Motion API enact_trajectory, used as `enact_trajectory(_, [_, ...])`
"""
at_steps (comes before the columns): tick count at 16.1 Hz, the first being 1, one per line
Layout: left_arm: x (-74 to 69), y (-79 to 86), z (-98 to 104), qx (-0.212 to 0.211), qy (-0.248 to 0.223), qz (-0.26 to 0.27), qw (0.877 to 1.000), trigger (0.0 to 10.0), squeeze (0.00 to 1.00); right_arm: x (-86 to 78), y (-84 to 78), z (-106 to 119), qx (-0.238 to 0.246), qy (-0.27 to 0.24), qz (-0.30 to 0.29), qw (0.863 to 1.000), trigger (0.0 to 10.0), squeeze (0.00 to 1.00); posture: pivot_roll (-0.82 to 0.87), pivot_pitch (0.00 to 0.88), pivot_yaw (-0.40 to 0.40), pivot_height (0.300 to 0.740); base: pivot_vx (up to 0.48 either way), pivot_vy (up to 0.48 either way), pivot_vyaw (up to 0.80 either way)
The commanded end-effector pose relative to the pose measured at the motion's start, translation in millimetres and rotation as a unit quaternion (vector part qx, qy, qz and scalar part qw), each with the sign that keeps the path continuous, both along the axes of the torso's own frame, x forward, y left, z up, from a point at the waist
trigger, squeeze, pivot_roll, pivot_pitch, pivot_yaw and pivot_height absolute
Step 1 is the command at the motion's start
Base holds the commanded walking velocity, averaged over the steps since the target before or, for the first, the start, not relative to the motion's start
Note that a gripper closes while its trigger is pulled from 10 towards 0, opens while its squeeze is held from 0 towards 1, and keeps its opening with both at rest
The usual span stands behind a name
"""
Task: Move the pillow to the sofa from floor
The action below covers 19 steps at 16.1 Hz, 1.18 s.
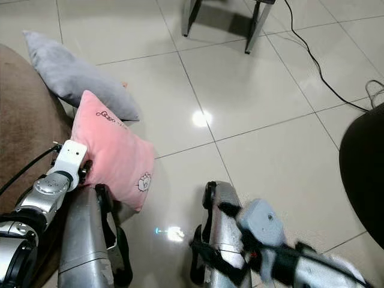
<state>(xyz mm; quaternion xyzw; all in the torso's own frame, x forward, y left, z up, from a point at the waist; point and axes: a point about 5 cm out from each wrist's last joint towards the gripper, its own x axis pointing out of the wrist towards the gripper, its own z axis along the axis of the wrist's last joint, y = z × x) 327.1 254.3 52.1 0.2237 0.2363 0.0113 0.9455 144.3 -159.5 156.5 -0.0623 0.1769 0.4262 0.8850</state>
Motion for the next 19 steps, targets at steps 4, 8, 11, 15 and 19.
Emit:
enact_trajectory(4, [-13.9,1.7,-18,-0.011,0.037,0.005,0.999,0.0,0.00,5.8,3.1,12,-0.001,-0.009,0.001,1.000,10.0,0.00,-0.11,0.324,-0.087,0.501,0.000,0.000,0.00])
enact_trajectory(8, [-15.3,1.0,-20,-0.015,0.041,0.003,0.999,0.0,0.00,10.0,3.9,19,-0.027,-0.022,-0.016,0.999,10.0,0.00,-0.11,0.316,-0.080,0.501,0.000,0.000,0.00])
enact_trajectory(11, [-15.6,-1.7,-21,-0.017,0.042,0.000,0.999,0.0,0.00,30.6,-21.1,4,-0.104,-0.049,-0.141,0.983,10.0,0.00,-0.10,0.278,-0.068,0.501,0.000,0.000,0.00])
enact_trajectory(15, [-17.8,-2.0,-24,-0.013,0.052,-0.001,0.999,0.0,0.00,27.3,-13.9,-13,-0.014,-0.034,-0.051,0.998,10.0,0.00,-0.09,0.230,-0.044,0.501,0.000,0.000,0.00])
enact_trajectory(19, [-18.9,-4.8,-27,-0.017,0.056,-0.007,0.998,0.0,0.00,18.3,-9.5,-40,0.025,0.025,0.078,0.996,10.0,0.00,-0.07,0.182,-0.019,0.501,0.000,0.000,0.00])
